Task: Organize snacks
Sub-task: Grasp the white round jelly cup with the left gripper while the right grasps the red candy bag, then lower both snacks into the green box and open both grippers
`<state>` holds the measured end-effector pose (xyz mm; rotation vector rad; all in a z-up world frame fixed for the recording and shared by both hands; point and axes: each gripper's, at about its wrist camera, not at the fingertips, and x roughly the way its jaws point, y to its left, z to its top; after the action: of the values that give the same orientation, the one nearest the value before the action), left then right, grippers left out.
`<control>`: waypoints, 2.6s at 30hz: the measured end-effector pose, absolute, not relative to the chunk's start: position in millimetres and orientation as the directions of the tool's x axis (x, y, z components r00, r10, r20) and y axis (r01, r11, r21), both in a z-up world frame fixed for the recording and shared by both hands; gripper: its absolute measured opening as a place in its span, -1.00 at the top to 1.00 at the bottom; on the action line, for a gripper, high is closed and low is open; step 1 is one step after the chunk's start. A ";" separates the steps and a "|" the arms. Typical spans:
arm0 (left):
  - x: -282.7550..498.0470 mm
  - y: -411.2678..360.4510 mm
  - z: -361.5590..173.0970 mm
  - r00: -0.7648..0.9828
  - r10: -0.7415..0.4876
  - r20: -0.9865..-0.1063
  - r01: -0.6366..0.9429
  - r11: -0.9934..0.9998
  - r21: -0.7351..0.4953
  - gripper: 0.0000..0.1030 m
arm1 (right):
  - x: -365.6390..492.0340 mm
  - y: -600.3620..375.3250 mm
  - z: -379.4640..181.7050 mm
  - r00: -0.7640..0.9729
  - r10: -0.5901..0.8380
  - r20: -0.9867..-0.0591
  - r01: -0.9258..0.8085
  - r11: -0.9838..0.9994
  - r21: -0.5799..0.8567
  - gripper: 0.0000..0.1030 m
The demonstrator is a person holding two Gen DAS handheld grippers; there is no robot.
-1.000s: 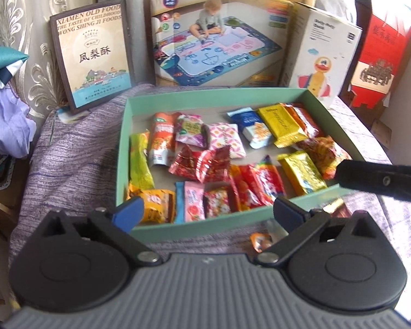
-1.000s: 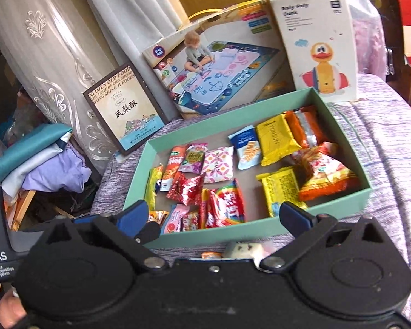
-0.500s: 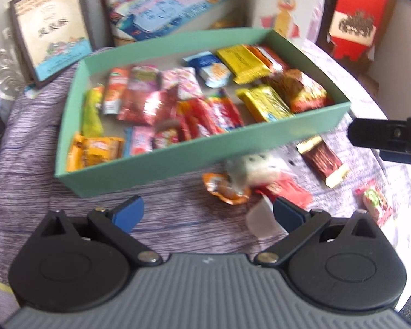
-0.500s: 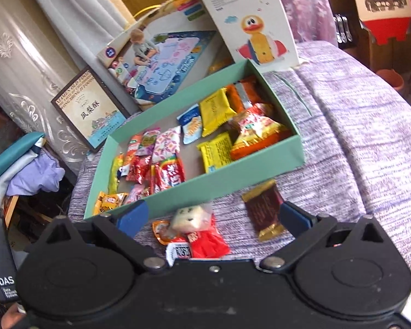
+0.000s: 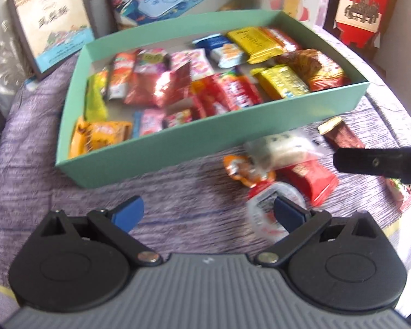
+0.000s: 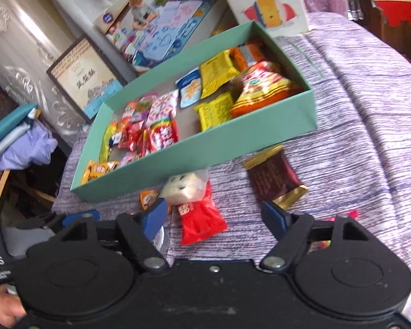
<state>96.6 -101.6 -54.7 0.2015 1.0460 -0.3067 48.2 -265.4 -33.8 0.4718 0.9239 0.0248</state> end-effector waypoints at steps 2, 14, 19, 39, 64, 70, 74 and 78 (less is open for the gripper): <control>97.3 -95.7 -54.8 0.459 -0.155 -0.875 0.329 0.944 0.005 -1.00 | 57.0 -254.6 -37.2 0.594 0.226 -0.772 0.152 0.911 0.383 -0.45; 82.4 -101.2 -59.9 0.412 -0.223 -0.883 0.403 0.914 -0.042 -1.00 | 77.8 -228.3 -51.0 0.540 0.215 -0.814 0.052 0.956 0.288 0.34; 82.2 -117.4 -65.4 0.397 -0.236 -0.887 0.437 0.898 -0.044 -1.00 | 56.3 -254.5 -50.8 0.546 0.216 -0.810 0.122 0.935 0.332 0.34; 76.1 -131.3 -65.4 0.416 -0.247 -0.875 0.459 0.888 -0.032 0.18 | 32.1 -269.2 -50.4 0.581 0.194 -0.790 0.179 0.917 0.356 0.34; 200.9 -128.1 1.9 0.544 -0.269 -0.795 0.382 0.923 -0.051 0.18 | 148.5 -264.0 21.6 0.680 0.231 -0.696 0.098 0.912 0.398 0.34; 228.3 -136.1 -9.2 0.533 -0.262 -0.804 0.376 0.925 -0.052 0.18 | 177.1 -261.5 10.7 0.668 0.224 -0.709 0.108 0.914 0.391 0.34; 235.4 -138.8 -13.9 0.541 -0.237 -0.807 0.352 0.935 -0.038 -0.17 | 187.4 -262.5 7.2 0.674 0.233 -0.701 0.122 0.901 0.417 0.22; 234.3 -135.5 -14.9 0.580 -0.175 -0.796 0.298 0.955 0.008 -0.98 | 182.8 -263.0 10.9 0.707 0.190 -0.681 0.147 0.902 0.405 -0.93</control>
<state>234.3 -135.5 -14.9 0.1462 0.9117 -0.2772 182.8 -263.0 10.9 0.4568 0.7921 0.0252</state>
